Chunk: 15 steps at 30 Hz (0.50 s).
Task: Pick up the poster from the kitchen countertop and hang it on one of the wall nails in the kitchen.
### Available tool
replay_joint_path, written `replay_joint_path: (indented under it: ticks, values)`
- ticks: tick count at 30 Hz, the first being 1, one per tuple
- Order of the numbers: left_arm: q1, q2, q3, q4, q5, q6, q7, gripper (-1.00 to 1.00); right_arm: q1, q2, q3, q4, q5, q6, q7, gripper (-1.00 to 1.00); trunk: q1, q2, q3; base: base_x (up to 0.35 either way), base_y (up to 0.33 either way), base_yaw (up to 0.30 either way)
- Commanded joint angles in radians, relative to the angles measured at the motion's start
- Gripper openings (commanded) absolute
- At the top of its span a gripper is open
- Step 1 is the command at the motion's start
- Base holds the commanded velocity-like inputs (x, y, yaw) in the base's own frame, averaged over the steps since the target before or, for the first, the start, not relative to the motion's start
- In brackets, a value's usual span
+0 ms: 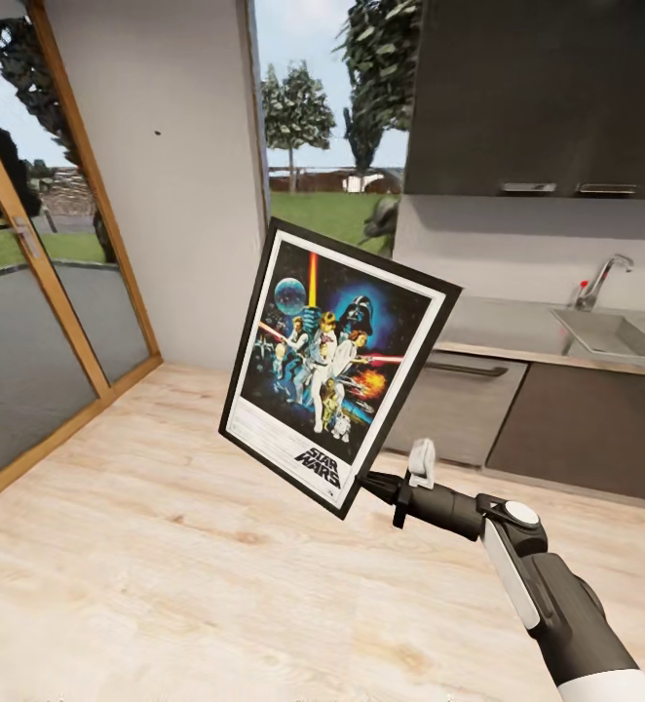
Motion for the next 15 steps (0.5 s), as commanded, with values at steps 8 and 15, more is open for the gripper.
replay_joint_path:
  ticks: [8,15]
  values:
    - [0.000,0.000,0.001,0.000,0.001,-0.003,-0.003,1.00,-0.001,-0.001,0.001,0.000,-0.011,0.011,0.000,-1.00,0.001,-0.002,-0.002,0.023,0.291,0.001]
    - [0.000,0.000,0.001,0.000,0.001,-0.002,-0.003,1.00,-0.001,-0.002,0.001,0.000,-0.011,0.011,0.000,-1.00,0.001,-0.002,-0.002,0.144,0.289,0.000]
